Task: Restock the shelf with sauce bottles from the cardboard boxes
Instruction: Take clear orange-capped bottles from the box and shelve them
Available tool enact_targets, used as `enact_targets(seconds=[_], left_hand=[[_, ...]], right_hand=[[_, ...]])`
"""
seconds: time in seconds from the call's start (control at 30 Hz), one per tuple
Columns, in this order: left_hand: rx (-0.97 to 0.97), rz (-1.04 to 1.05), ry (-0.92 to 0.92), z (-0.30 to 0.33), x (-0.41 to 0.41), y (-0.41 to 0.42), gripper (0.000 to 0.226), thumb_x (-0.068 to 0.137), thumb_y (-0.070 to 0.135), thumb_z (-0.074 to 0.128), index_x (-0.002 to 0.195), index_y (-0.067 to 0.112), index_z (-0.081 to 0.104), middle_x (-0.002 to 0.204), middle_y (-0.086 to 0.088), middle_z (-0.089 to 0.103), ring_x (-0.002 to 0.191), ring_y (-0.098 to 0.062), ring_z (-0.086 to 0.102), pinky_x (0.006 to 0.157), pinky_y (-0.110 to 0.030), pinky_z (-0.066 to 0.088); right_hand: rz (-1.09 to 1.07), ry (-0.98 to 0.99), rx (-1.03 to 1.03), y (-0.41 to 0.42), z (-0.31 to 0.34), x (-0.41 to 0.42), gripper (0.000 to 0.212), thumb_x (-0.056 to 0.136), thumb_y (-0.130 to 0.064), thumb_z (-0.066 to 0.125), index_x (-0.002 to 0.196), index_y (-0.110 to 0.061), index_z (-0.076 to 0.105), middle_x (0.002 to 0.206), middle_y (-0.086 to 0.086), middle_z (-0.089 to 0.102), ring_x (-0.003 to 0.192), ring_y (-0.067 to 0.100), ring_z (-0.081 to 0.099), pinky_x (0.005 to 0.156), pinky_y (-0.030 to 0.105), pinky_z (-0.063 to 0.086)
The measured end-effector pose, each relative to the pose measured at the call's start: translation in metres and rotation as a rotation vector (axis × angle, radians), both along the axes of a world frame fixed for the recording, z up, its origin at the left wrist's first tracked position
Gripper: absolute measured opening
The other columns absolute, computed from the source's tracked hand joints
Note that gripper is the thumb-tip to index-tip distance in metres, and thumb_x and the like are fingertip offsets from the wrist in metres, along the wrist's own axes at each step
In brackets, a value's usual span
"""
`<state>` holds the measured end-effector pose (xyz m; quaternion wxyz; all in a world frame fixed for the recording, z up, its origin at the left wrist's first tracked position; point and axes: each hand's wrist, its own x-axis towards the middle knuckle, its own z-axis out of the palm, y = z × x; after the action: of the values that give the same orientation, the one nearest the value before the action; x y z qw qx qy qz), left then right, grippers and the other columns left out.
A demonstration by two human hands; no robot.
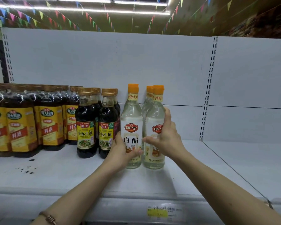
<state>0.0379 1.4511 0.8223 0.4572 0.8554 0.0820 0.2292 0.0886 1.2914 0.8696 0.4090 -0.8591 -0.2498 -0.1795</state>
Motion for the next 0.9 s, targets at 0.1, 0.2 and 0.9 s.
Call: enact_targets(seconds=[0.1,0.2,0.9], left_hand=[[-0.017,-0.012,0.009,0.001,0.001,0.000,0.097,0.072,0.038,0.081,0.144,0.023,0.018,0.138,-0.004,0.047,0.127,-0.023,0.047,0.107,-0.049,0.040],[-0.002,-0.003,-0.011,0.002,0.001,-0.002,0.095,0.075,0.034,0.079,0.146,0.016,0.017,0.142,-0.005,0.036,0.132,-0.023,0.037,0.112,-0.042,0.034],[0.105,0.061,-0.108,0.010,-0.067,0.003,0.032,0.093,0.028,0.060,0.121,0.013,0.056,0.125,-0.004,0.046,0.110,-0.014,0.049,0.088,-0.022,0.037]], right_hand=[[0.006,0.003,0.022,0.002,-0.001,0.004,0.122,0.070,-0.038,0.085,0.149,-0.038,-0.007,0.142,0.010,0.041,0.121,0.031,0.053,0.097,0.052,0.048],[0.026,0.020,0.050,0.002,-0.001,0.005,0.123,0.067,-0.037,0.087,0.147,-0.043,-0.006,0.139,0.007,0.048,0.118,0.029,0.056,0.095,0.054,0.049],[0.252,0.099,0.065,-0.032,0.003,-0.078,0.073,0.082,-0.022,0.076,0.137,-0.033,0.030,0.127,-0.011,0.054,0.105,-0.001,0.058,0.074,0.006,0.048]])
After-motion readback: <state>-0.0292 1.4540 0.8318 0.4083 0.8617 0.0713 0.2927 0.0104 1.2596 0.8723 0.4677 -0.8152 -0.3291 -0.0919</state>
